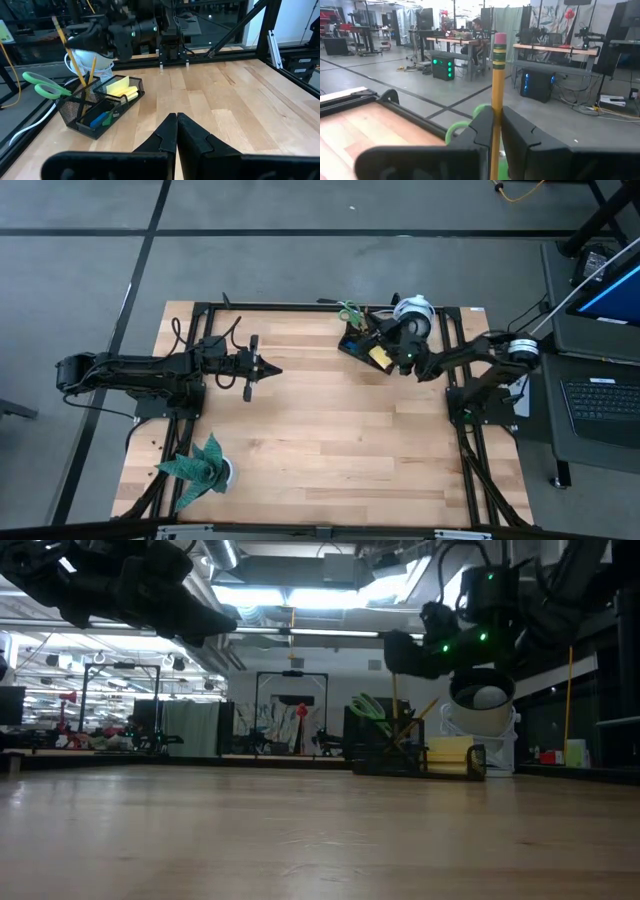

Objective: Pick and place office supplies into organizer
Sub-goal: Put the yellow pencil into the metal mesh desk organizer

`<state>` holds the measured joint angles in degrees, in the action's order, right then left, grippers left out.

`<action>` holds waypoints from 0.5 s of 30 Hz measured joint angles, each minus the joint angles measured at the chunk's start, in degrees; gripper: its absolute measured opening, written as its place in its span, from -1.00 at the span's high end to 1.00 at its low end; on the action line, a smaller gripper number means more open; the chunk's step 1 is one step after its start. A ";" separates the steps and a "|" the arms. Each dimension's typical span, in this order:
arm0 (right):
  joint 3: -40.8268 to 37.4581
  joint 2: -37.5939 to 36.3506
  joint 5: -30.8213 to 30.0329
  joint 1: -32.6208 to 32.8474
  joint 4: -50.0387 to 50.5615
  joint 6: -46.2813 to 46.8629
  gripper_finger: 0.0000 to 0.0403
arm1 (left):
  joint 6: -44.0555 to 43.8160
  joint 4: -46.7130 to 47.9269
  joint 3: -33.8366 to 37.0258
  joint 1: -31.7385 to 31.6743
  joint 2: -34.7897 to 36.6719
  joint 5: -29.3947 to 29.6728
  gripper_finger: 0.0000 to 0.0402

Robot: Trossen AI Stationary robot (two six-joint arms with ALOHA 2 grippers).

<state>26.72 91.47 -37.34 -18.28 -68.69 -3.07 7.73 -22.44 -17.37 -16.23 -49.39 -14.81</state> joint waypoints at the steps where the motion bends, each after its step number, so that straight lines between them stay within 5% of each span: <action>1: 0.00 1.61 0.02 0.00 -1.54 0.41 0.84 | -0.02 0.00 0.00 0.00 0.00 0.00 0.98; 8: 0.00 10.48 -0.09 0.00 -10.33 1.31 0.84 | 0.02 0.02 0.00 0.00 0.00 0.00 0.97; 15: 0.00 11.13 -0.02 0.01 -10.72 -0.32 0.84 | 0.07 0.04 0.00 0.00 0.00 0.00 0.99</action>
<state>26.72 102.59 -37.36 -18.27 -79.41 -3.40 7.79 -22.39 -17.37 -16.23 -49.39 -14.81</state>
